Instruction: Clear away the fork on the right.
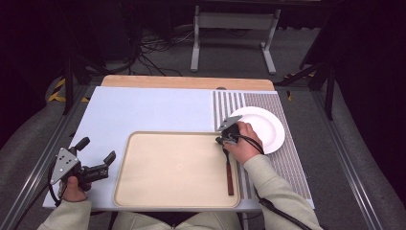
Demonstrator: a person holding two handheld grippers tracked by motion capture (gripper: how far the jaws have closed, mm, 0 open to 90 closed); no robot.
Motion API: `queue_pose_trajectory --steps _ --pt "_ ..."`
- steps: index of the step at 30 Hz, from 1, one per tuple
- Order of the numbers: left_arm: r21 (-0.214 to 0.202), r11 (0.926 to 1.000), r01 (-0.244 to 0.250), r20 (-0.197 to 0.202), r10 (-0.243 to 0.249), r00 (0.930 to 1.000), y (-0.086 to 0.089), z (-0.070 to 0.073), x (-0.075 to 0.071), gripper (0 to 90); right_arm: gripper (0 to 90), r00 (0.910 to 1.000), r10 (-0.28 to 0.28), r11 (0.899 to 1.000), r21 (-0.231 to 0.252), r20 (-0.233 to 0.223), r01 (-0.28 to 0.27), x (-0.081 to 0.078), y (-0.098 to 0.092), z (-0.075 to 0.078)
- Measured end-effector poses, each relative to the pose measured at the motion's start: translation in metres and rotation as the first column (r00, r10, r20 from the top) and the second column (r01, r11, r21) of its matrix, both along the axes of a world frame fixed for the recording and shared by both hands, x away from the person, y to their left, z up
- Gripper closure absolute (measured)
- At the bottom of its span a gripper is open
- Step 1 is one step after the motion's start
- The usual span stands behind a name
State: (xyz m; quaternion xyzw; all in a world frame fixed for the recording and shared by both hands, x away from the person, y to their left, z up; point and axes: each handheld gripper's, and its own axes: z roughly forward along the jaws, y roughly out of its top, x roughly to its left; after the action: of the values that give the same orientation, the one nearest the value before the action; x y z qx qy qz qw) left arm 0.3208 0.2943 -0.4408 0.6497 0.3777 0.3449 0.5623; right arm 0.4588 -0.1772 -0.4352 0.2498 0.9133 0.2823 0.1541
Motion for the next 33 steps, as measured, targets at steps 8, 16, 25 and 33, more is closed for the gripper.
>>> queue_pose_trajectory --steps 8,16,25,33 --pt "0.0 1.0 -0.003 0.002 0.003 1.0 0.0 0.0 0.0 0.1 69.4 1.0 -0.007 0.994 0.114 0.005 0.007 -0.006 -0.001 0.01" --pt "-0.001 1.0 -0.002 0.002 0.002 1.0 0.0 0.0 0.0 0.1 26.7 0.9977 -0.021 0.963 0.271 0.064 0.003 -0.017 -0.008 0.028" --pt "-0.001 1.0 -0.003 0.003 0.003 1.0 -0.001 0.0 0.0 0.1 20.9 0.9881 -0.033 0.935 0.354 0.15 -0.023 -0.036 -0.031 0.046" --pt "-0.001 1.0 -0.003 0.002 0.003 1.0 -0.001 0.0 0.0 0.1 18.5 0.9731 -0.069 0.899 0.437 0.22 -0.035 -0.053 -0.056 0.049"
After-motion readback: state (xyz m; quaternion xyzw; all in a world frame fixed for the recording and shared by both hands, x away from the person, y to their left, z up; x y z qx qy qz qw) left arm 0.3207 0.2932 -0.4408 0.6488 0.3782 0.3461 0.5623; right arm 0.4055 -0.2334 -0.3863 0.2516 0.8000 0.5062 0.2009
